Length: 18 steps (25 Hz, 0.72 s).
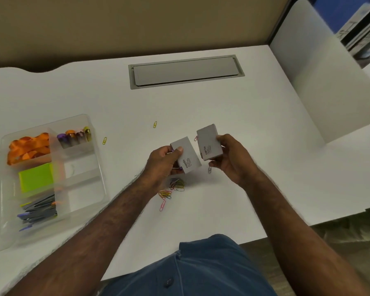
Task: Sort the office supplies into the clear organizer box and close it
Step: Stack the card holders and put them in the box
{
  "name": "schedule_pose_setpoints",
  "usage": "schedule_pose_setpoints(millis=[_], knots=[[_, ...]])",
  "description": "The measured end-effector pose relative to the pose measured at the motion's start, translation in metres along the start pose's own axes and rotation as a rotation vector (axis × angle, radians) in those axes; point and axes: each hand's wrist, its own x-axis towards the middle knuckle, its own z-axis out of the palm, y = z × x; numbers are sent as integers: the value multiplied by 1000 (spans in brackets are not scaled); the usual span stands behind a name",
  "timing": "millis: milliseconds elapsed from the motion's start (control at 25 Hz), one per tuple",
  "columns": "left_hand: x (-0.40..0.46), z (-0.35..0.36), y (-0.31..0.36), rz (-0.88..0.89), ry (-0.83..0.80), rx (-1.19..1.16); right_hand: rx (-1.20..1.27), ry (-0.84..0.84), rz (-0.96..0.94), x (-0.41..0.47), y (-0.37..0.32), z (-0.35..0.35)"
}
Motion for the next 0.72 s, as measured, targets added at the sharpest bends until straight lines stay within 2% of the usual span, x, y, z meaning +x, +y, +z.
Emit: schedule_pose_setpoints(millis=[200, 360, 560, 720], knots=[[-21, -28, 4, 40, -32, 39, 4, 16, -80, -21, 17, 48], [-35, -55, 5, 66, -35, 21, -245, 103, -128, -36, 31, 88], [-55, -96, 4, 84, -56, -40, -213, 163, -85, -50, 52, 142], [-72, -127, 3, 112, -98, -12, -198, 90, -113, -60, 71, 175]])
